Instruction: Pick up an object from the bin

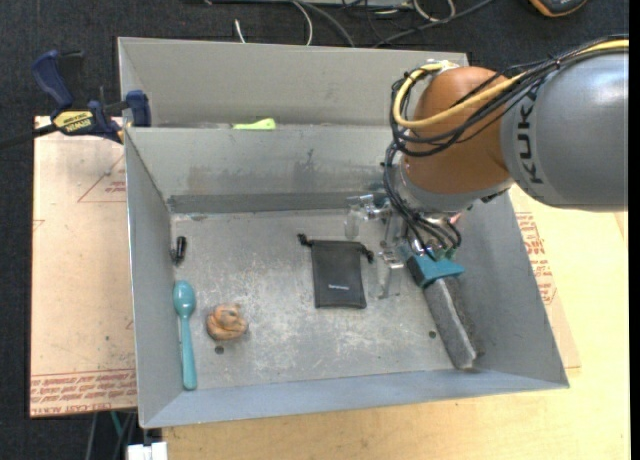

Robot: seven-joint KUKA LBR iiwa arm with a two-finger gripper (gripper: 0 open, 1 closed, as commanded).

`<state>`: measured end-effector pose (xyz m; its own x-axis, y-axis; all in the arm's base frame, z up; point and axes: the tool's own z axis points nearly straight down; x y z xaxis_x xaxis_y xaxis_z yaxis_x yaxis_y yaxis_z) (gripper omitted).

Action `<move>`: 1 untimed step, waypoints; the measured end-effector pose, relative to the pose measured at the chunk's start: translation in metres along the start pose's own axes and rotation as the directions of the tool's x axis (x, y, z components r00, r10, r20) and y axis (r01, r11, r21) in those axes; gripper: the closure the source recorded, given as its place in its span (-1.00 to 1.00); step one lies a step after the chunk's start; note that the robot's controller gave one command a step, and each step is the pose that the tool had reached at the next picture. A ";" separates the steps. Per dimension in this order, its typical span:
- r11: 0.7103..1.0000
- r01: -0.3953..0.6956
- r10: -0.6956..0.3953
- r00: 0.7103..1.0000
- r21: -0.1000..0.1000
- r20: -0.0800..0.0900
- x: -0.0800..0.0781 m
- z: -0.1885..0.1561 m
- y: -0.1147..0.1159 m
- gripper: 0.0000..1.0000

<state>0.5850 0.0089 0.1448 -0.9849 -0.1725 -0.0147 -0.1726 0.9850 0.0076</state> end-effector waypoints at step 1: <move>0.983 0.183 -0.183 0.983 0.001 0.003 -0.020 0.042 -0.004 -1.00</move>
Offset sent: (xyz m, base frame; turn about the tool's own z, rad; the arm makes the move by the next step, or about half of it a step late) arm 0.0489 -0.0003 -0.0748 -0.1393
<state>0.6056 0.0085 0.1031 -0.9365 -0.3501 -0.0188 -0.3503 0.9366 0.0037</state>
